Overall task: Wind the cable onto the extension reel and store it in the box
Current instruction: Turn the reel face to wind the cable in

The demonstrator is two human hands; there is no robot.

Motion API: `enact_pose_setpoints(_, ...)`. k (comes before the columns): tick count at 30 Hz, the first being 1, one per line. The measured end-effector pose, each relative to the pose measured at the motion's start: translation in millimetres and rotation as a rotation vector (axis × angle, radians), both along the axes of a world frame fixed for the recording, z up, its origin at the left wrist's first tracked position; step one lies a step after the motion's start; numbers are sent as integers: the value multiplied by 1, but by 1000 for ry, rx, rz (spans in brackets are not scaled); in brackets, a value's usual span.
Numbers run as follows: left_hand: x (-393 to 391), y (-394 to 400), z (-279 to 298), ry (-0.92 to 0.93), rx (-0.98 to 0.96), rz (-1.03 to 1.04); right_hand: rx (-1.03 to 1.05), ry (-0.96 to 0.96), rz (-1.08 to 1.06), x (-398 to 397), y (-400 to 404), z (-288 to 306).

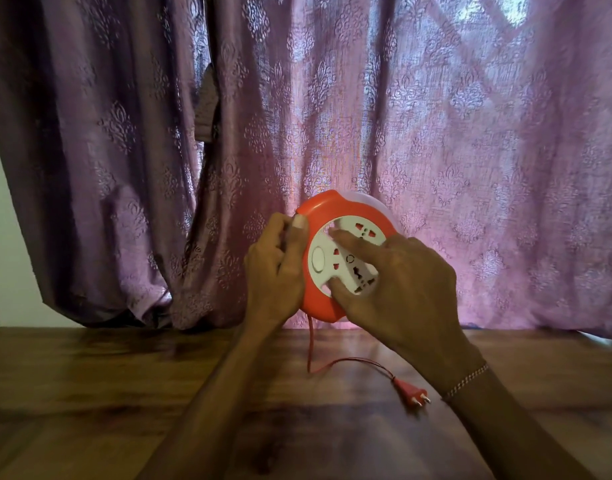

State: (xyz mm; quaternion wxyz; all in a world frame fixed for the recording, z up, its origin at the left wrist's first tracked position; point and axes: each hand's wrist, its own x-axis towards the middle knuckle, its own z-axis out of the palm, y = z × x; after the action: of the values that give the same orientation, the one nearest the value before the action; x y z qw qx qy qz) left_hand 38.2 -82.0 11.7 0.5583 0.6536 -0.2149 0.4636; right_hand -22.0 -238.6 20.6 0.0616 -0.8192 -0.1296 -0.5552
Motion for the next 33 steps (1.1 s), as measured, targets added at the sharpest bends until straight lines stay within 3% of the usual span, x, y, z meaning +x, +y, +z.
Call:
enact_pose_setpoints(7,-2,-1,0,10,27,20,103,-42,-98,-1,8,1)
enact_pose_setpoints(11,-1,1,0,7,-15,4,29,-28,-9,-1,-1,5)
enact_pose_setpoints(15,0,3,0,16,-31,-18,-79,-141,115,-3,-12,11)
enact_pose_setpoints(19,0,5,2,21,-48,-49,-296,120,269,-6,-17,18)
enact_pose_setpoints(21,-1,5,2,22,-39,-43,-355,202,171,-6,-12,18)
enact_pose_setpoints(23,-1,5,1,18,-34,-33,-389,161,93,-6,-8,16)
enact_pose_setpoints(27,-1,5,0,-1,-10,-28,-339,89,10,-9,-6,13)
enact_pose_setpoints(33,3,4,-2,-14,9,-28,-206,136,38,-10,0,10)
